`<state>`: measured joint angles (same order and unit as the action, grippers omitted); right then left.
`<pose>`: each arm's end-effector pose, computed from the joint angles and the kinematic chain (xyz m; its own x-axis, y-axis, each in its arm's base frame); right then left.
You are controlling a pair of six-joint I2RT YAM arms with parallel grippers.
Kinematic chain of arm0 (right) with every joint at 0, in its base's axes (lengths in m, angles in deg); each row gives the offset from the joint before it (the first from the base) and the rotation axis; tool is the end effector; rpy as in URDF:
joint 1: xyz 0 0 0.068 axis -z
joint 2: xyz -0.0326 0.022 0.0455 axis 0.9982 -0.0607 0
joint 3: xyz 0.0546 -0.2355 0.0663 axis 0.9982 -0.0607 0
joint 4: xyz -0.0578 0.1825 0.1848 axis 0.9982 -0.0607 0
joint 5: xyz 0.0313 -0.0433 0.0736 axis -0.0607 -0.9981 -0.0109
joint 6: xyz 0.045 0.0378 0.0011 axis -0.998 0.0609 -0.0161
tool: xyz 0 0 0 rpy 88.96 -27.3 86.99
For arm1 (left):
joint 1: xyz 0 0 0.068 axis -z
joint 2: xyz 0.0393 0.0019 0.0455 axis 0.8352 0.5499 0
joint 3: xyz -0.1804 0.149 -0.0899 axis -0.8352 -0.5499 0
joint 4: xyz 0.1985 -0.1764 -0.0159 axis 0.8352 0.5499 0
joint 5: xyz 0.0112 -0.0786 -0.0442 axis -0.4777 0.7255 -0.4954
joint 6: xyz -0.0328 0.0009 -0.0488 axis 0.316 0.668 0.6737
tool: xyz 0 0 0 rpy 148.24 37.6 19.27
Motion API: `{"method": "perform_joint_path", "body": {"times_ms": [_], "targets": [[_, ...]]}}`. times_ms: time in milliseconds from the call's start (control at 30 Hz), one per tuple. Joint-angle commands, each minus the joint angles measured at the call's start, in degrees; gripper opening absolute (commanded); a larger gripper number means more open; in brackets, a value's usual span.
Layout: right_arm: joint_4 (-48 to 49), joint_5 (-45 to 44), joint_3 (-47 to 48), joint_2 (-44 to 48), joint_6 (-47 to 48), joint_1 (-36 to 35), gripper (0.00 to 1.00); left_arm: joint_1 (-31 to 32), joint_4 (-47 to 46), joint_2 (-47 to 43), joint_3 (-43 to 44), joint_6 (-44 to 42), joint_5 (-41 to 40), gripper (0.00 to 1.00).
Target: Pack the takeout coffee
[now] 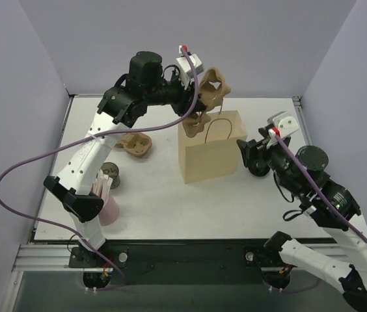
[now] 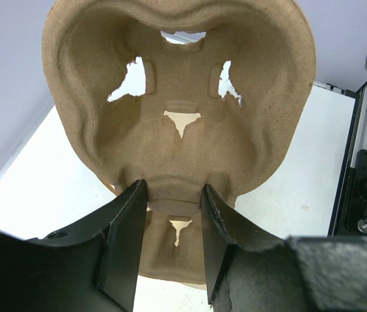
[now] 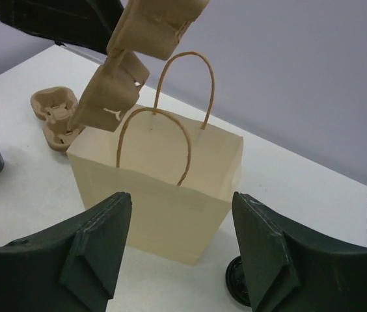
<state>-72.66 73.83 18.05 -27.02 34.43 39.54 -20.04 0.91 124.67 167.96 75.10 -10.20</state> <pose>0.1192 0.1113 0.4506 0.1769 -0.0012 -0.9842 -0.5089 0.8558 -0.0925 0.2902 -0.2412 0.4786 -0.1341 0.2354 -0.9626 0.9152 0.4019 -0.0292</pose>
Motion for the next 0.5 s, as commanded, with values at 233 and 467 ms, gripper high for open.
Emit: {"method": "perform_joint_path", "body": {"times_ms": [233,467], "targets": [[-0.6,59.3,9.4,-15.4,-1.3,34.9,0.70,0.1,2.2,1.9,2.3,-3.3,2.5,0.24],[5.2,66.1,7.2,-20.4,3.8,35.3,0.69,0.4,3.8,3.2,2.5,-4.4,2.3,0.24]]}}
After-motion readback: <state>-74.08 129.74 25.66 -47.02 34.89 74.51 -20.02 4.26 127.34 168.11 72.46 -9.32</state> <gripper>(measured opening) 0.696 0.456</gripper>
